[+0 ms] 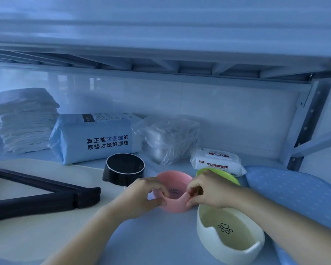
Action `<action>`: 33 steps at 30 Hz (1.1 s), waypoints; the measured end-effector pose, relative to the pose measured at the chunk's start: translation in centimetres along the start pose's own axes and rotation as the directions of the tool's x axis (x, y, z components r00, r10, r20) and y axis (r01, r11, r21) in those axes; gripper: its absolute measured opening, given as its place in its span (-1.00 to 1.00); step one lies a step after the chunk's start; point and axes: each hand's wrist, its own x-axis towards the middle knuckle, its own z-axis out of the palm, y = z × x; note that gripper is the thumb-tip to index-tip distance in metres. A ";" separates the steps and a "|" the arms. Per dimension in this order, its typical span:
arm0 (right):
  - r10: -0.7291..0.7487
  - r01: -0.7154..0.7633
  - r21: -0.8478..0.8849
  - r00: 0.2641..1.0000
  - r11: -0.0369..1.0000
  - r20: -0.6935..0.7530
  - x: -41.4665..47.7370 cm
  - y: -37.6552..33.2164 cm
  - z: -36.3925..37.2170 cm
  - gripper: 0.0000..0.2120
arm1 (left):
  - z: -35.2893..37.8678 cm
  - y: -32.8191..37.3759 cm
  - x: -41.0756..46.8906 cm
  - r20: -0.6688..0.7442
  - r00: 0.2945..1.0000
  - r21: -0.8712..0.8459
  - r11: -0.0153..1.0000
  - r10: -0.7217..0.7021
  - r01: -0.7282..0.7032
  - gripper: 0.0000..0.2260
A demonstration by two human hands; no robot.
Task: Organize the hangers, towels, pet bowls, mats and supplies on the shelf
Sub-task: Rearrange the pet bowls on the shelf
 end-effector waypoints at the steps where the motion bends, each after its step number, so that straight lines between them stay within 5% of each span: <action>1: 0.017 -0.017 0.011 1.000 1.000 0.010 0.0 0.0 -0.2 -0.89 | 0.0 0.0 0.0 0.000 1.000 0.006 1.000 0.000 0.000 -0.85; 9: 0.037 -0.037 0.167 0.999 0.985 0.002 0.2 -1.4 -1.5 -0.87 | -0.8 1.0 -0.6 0.058 0.998 0.112 0.993 0.012 -0.018 -0.91; 16: 0.021 -0.005 0.226 0.997 0.974 -0.068 1.4 -5.7 -2.1 -0.85 | -5.8 0.9 -3.9 0.003 0.999 0.250 0.967 -0.054 0.052 -0.69; 25: -0.049 0.051 0.050 0.998 0.997 -0.045 8.4 -12.4 0.2 -0.88 | -13.8 -4.6 -9.7 -0.054 0.957 0.393 0.875 -0.285 0.283 -0.77; 33: 0.095 -0.114 -0.272 0.992 0.955 -0.082 16.0 -14.8 5.3 -0.47 | -18.6 -6.9 -10.4 0.006 0.969 0.390 0.893 -0.246 0.224 -0.76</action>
